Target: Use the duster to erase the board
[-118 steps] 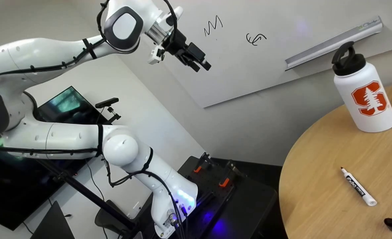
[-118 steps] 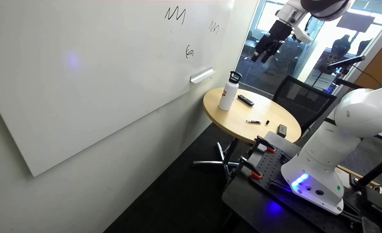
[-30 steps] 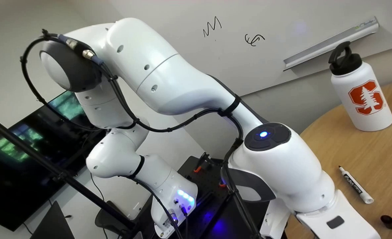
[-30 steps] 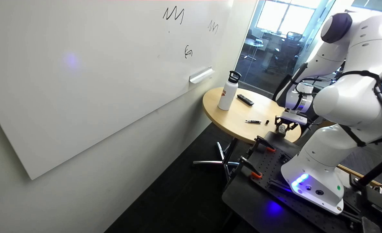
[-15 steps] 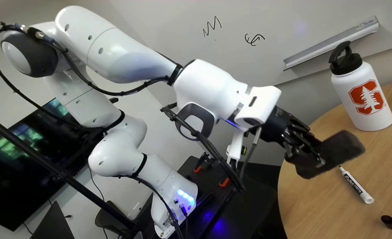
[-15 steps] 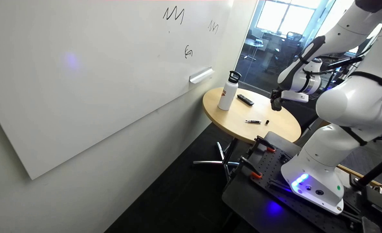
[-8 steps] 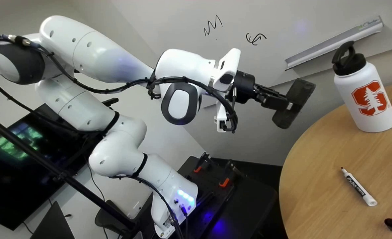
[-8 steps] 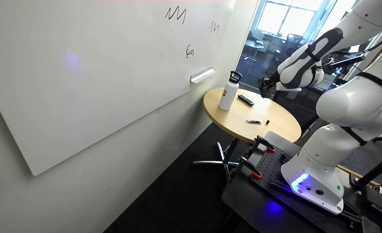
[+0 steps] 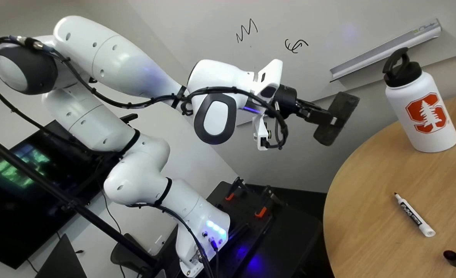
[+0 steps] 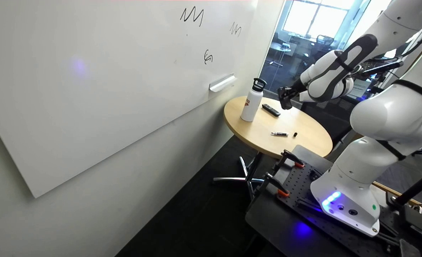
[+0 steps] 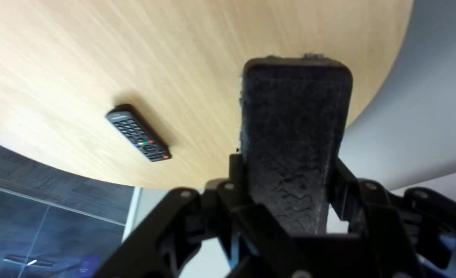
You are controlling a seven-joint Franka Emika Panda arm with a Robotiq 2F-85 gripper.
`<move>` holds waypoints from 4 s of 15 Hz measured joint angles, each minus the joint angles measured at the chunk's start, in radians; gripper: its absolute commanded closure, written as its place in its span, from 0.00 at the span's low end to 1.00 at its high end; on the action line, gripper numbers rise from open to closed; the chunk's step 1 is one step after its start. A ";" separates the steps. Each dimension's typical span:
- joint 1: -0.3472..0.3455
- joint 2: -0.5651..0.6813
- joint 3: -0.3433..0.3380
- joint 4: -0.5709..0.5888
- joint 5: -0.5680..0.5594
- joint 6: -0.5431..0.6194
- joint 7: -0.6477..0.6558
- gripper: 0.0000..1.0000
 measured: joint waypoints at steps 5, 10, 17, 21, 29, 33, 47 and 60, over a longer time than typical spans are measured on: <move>0.094 -0.044 0.073 0.037 -0.418 0.057 0.388 0.72; 0.364 -0.179 -0.019 0.120 -0.662 0.054 0.627 0.72; 0.795 -0.416 -0.337 0.154 -0.650 0.041 0.552 0.47; 0.783 -0.401 -0.331 0.149 -0.651 0.040 0.552 0.72; 1.046 -0.512 -0.509 0.204 -0.575 0.041 0.255 0.72; 1.300 -0.593 -0.687 0.234 -0.479 0.041 -0.024 0.72; 1.582 -0.791 -1.025 0.338 -0.310 0.037 -0.523 0.72; 1.721 -0.865 -1.295 0.540 -0.304 0.037 -0.605 0.72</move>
